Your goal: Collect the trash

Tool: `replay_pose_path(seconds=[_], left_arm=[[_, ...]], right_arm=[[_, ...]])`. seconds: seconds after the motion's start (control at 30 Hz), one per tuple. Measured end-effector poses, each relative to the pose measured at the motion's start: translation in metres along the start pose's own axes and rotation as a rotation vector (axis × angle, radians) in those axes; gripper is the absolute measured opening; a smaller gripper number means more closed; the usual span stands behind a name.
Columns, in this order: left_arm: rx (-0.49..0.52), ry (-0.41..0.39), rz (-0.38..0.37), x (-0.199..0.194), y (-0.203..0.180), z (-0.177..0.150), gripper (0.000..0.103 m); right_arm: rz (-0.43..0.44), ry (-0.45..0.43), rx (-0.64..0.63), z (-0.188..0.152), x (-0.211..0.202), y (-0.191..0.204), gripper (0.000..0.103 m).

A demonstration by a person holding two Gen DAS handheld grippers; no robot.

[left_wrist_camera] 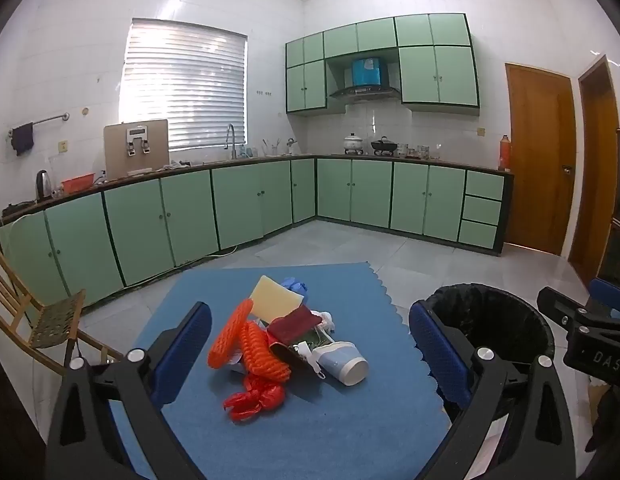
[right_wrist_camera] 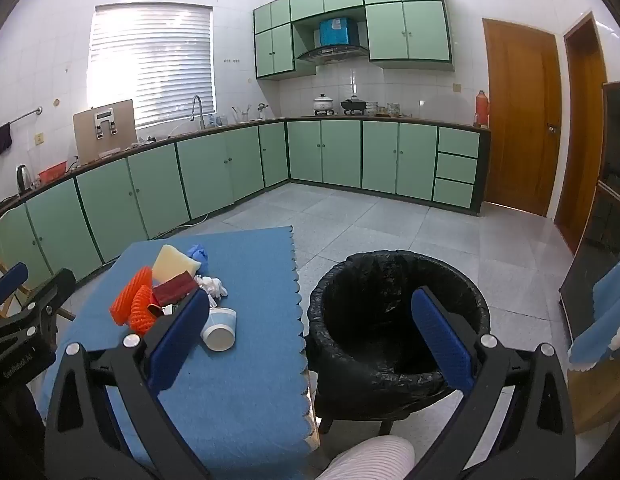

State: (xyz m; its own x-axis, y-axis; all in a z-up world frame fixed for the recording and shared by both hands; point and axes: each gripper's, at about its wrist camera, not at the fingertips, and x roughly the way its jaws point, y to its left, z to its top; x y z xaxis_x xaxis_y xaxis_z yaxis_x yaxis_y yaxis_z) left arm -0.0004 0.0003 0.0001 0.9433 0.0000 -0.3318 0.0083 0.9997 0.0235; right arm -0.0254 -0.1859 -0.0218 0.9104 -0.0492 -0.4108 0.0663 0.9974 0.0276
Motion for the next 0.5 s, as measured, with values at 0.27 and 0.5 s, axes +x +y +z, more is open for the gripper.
replay_pose_path(seconds=[0.27, 0.5], left_arm=[[-0.002, -0.019, 0.003, -0.009, -0.001, -0.001, 0.097], [-0.009, 0.004, 0.015, 0.001, 0.002, 0.000, 0.097]], right_arm=[[0.002, 0.004, 0.004, 0.000, 0.000, 0.000, 0.098], [0.001, 0.004, 0.004, 0.000, 0.000, -0.001, 0.098]])
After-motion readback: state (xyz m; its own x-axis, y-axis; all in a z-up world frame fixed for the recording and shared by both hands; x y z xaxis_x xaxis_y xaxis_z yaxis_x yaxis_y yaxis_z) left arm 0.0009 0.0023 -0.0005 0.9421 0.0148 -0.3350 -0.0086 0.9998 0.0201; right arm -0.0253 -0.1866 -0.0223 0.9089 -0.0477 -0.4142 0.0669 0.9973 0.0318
